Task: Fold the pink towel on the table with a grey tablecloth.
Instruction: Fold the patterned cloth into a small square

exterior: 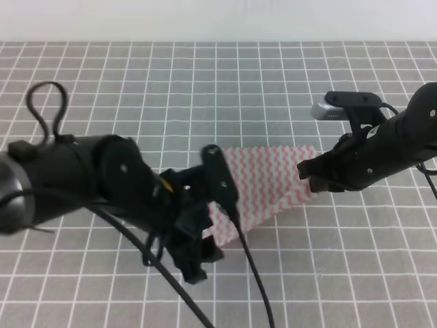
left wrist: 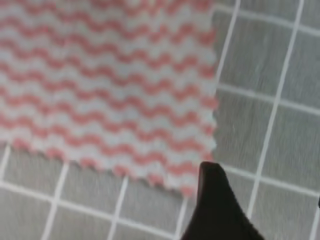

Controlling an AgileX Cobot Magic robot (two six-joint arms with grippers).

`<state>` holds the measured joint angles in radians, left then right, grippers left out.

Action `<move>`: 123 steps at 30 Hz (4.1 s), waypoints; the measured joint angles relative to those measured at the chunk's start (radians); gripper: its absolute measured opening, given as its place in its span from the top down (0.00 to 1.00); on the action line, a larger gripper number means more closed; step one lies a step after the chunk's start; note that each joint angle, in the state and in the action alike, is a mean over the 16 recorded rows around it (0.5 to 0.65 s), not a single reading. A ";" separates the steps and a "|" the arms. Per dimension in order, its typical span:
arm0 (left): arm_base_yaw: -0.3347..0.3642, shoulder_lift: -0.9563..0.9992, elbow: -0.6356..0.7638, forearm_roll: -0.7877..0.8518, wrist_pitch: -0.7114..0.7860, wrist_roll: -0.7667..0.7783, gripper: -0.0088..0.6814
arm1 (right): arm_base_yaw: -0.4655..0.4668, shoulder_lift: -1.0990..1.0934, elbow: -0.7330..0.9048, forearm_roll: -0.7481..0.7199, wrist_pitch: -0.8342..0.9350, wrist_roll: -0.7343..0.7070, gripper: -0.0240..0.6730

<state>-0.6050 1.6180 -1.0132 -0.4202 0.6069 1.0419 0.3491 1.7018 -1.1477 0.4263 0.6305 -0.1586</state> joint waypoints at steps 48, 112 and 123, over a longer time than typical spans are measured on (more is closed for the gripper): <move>-0.063 0.148 0.000 0.069 -0.209 -0.017 0.68 | 0.000 0.000 0.000 -0.001 -0.053 -0.013 0.99; -0.011 0.271 -0.210 0.379 -0.346 -0.420 0.99 | 0.000 0.061 0.000 -0.040 -0.107 -0.022 0.99; -0.006 0.282 -0.215 0.383 -0.368 -0.435 0.99 | 0.000 0.063 -0.008 -0.040 -0.137 -0.022 0.99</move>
<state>-0.6113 1.8997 -1.2285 -0.0368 0.2391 0.6073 0.3490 1.7651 -1.1562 0.3864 0.4936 -0.1807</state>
